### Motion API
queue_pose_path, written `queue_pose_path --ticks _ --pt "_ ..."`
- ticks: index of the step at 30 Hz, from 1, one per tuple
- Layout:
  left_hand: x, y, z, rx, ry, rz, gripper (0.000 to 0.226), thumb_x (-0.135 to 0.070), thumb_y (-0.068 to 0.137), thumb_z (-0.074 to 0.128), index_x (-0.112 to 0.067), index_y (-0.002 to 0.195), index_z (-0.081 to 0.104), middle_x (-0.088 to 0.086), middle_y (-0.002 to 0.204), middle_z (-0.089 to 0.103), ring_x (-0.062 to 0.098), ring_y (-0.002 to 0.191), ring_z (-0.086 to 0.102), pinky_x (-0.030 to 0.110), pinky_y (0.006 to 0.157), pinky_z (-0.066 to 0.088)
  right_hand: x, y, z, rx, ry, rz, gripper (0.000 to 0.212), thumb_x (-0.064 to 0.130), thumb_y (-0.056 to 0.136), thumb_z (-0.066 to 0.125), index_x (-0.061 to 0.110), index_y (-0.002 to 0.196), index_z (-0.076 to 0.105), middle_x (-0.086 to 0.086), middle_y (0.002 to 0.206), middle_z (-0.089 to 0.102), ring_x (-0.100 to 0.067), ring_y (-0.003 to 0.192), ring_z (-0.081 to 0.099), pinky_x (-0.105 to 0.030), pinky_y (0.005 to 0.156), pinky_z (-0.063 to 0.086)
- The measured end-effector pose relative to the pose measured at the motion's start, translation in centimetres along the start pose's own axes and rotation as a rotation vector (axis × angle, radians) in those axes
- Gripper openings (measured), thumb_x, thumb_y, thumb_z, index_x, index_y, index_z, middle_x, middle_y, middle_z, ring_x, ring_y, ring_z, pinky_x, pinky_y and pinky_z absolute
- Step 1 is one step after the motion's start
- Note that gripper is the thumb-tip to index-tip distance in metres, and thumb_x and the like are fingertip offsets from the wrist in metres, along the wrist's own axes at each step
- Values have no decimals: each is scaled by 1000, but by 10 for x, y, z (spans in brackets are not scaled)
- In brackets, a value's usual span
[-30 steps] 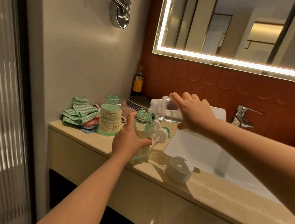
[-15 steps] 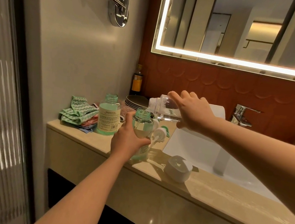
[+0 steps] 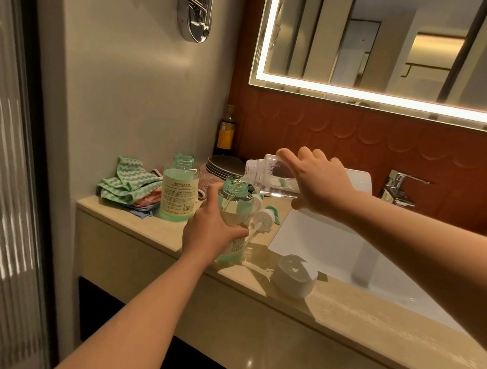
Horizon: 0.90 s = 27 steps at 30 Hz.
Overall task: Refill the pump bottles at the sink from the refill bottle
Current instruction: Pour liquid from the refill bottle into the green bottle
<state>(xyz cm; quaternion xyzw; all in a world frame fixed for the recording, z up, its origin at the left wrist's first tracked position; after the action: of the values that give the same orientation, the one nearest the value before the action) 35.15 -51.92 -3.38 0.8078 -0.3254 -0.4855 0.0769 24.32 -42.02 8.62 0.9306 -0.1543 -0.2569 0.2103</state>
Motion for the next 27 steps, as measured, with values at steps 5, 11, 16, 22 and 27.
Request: queue_pose_path --ticks 5,11,16,22,27 --pt "0 0 0 -2 0 -3 87 -32 69 79 -29 133 20 7 123 57 27 105 58 34 73 49 0 -1 0 -2 8 2 86 31 74 77 25 141 22 -9 123 47 -23 107 46 -38 88 44" --pt "1 -1 1 2 -4 -3 87 -32 70 79 -29 133 19 7 124 56 27 106 58 34 73 50 0 -1 0 -4 8 0 86 30 75 76 26 141 22 -9 123 47 -23 107 46 -38 89 43" --pt "1 -1 0 3 -5 -3 88 -32 70 79 -30 134 19 7 125 56 27 108 57 33 73 49 0 0 0 -5 3 -1 87 30 74 77 26 141 22 -9 123 47 -23 106 46 -38 88 43" --pt "1 -1 1 3 -1 -5 87 -31 71 78 -29 133 18 7 125 56 28 108 58 35 74 51 0 0 0 -8 1 -7 86 30 75 76 26 142 22 -8 123 47 -22 106 45 -37 88 43" --pt "1 -1 1 1 0 -8 88 -32 70 79 -30 133 18 8 123 57 28 106 58 35 74 51 0 0 1 -9 -5 -9 86 31 75 76 26 142 21 -8 123 47 -22 105 45 -37 88 44"
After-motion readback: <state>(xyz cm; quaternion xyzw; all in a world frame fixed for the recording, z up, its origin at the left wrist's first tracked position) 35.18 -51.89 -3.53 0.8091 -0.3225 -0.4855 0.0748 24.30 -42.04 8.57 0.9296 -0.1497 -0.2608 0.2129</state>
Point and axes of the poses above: each hand's wrist, its own y-axis towards the middle knuckle, its own z-axis out of the palm, x = y × z, the point moved 8 cm from there along y, towards the middle knuckle
